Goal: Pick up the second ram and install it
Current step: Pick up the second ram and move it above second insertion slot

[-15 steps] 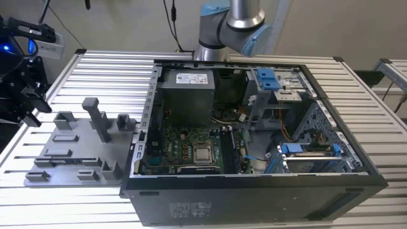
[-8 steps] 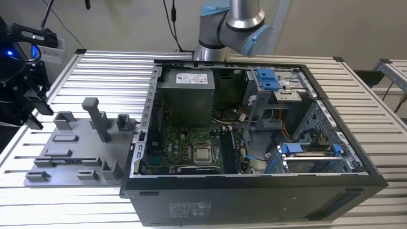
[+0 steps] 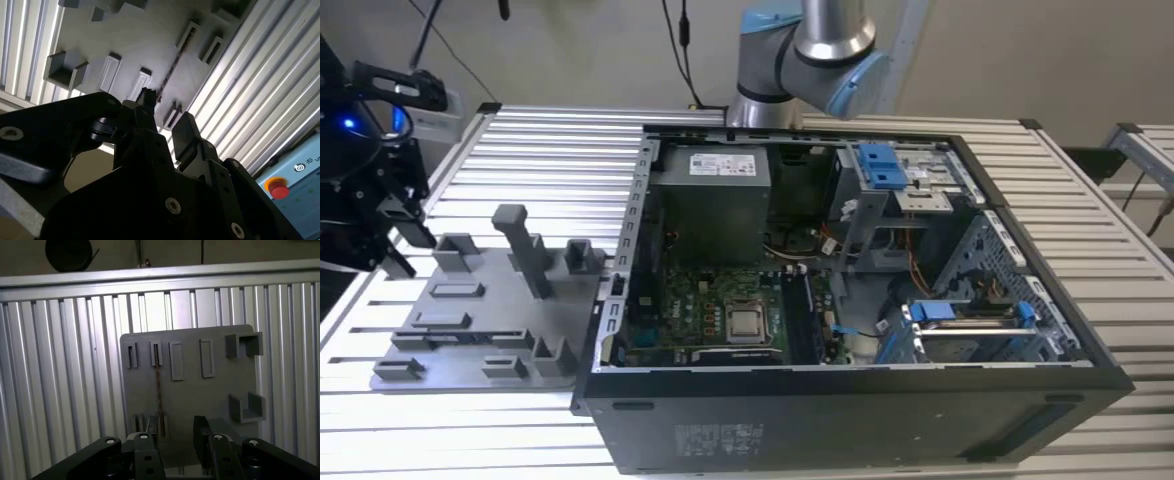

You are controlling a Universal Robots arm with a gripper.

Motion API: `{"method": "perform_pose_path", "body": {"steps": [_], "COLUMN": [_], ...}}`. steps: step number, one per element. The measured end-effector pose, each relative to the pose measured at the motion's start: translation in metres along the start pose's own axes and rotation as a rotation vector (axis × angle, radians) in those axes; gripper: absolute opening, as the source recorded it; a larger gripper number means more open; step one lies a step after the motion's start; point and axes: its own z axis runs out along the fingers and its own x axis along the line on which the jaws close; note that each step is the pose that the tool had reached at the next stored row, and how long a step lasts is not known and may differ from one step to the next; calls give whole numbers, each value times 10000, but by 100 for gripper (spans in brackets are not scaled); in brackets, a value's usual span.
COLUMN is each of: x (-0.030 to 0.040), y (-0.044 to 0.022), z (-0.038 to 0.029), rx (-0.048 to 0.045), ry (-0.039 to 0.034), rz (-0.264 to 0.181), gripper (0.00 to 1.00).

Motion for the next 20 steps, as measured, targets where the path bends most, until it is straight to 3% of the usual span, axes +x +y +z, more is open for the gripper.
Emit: {"method": "perform_pose_path", "body": {"steps": [12, 20], "x": [7, 8], "y": [-1, -1], "z": [97, 104], "rx": [9, 8], "ry": [0, 0], "rz": [0, -1], "gripper": [42, 42]}}
